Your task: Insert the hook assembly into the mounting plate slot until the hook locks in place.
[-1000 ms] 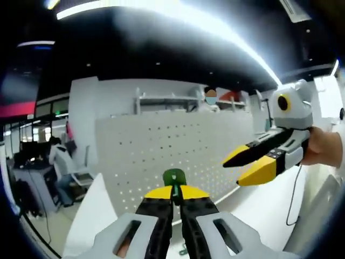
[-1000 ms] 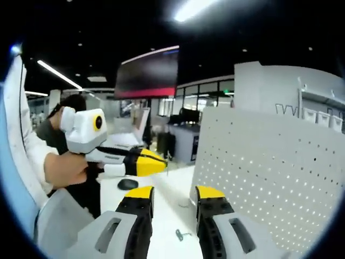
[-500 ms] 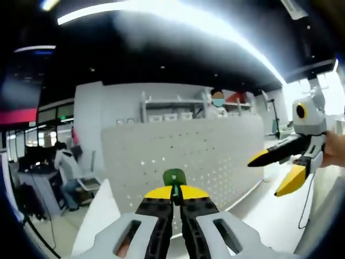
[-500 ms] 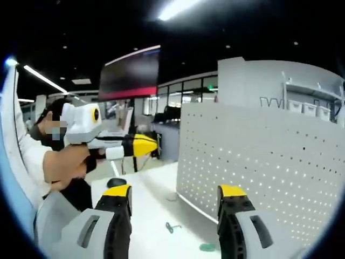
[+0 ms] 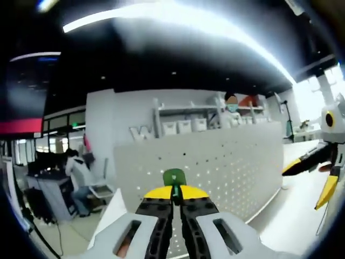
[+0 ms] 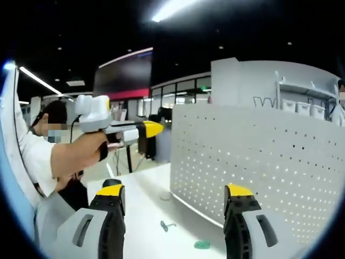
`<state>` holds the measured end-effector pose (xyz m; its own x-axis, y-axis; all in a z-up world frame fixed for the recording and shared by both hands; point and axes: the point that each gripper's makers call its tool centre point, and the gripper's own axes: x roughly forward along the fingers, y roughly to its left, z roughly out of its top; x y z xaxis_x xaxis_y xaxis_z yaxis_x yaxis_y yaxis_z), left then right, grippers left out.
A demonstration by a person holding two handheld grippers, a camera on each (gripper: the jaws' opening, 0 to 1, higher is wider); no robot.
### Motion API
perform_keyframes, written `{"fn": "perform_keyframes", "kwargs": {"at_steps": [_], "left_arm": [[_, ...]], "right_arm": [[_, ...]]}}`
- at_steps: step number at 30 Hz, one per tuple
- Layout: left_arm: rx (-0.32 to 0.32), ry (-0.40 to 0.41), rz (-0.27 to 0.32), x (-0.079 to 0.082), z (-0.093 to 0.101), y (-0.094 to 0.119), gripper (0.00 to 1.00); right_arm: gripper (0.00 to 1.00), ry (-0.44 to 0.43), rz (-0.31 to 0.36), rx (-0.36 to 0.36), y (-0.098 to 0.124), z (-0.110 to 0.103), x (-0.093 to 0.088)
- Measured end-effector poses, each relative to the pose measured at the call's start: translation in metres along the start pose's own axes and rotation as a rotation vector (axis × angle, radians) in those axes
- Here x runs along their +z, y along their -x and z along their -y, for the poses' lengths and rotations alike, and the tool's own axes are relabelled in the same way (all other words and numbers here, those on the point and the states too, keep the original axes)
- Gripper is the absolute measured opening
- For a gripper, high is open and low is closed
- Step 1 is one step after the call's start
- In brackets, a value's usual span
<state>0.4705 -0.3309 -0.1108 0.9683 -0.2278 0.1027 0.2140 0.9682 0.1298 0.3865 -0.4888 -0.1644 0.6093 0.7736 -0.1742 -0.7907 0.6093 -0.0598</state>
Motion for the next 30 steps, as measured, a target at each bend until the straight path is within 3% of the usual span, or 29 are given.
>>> {"fn": "perform_keyframes", "kwargs": {"at_steps": [10, 17, 30], "left_arm": [[0.066, -0.012, 0.014, 0.007, -0.021, -0.034, 0.03], [0.082, -0.067, 0.016, 0.006, -0.027, -0.055, 0.03], [0.145, -0.044, 0.017, 0.000, -0.038, -0.067, 0.03]], "right_arm": [[0.75, -0.019, 0.005, -0.005, 0.001, 0.008, 0.001], [0.75, -0.036, 0.014, -0.008, 0.002, 0.014, 0.003], [0.74, -0.064, 0.012, -0.007, -0.004, 0.019, -0.002]]}}
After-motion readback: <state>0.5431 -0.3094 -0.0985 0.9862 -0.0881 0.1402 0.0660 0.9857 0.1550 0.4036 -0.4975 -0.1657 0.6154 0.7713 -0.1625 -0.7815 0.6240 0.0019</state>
